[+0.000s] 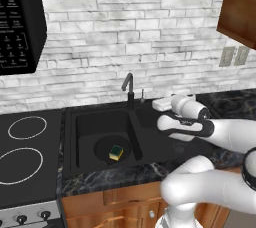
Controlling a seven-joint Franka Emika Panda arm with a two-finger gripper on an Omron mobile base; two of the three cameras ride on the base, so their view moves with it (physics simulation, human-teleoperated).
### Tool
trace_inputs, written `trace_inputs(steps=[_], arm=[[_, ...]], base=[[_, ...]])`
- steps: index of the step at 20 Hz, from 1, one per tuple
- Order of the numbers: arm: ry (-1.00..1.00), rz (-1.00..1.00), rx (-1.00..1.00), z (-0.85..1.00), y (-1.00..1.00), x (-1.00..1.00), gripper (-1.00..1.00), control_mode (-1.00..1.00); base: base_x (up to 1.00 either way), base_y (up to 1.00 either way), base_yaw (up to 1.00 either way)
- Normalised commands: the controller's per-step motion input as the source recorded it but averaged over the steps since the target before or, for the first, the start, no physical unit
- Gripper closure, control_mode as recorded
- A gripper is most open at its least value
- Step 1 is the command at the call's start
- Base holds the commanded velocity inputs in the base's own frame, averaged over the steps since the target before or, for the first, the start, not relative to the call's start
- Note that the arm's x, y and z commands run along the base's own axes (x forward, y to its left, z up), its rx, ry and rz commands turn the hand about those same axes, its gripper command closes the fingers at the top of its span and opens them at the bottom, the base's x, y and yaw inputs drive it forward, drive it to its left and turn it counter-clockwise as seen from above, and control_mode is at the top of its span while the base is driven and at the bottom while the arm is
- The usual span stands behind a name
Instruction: Pick the pan and sponge and place them into the sink. Then turn on the water.
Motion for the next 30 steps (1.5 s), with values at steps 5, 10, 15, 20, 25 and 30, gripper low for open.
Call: trace_inputs(steps=[5, 10, 15, 20, 25, 30], arm=[[-0.05, 0.06, 0.03, -0.11, -0.08, 0.22, -1.00, -1.00], [-0.03, 0.04, 0.04, -0.05, -0.07, 0.21, -1.00, -1.00], [0.01, 0.03, 0.01, 0.00, -0.01, 0.20, -1.00, -1.00], [0.04, 0.03, 0.01, 0.00, 0.05, 0.17, -1.00, -1.00], [0.06, 0.03, 0.01, 0.00, 0.04, 0.20, -1.00, -1.00], [0.06, 0.03, 0.02, 0.03, 0.07, 0.16, -1.00, -1.00]], base=[[0.00, 0.00, 0.00], [0.00, 0.00, 0.00], [0.00, 0.00, 0.00], [0.00, 0.00, 0.00], [0.00, 0.00, 0.00], [0.00, 0.00, 0.00]])
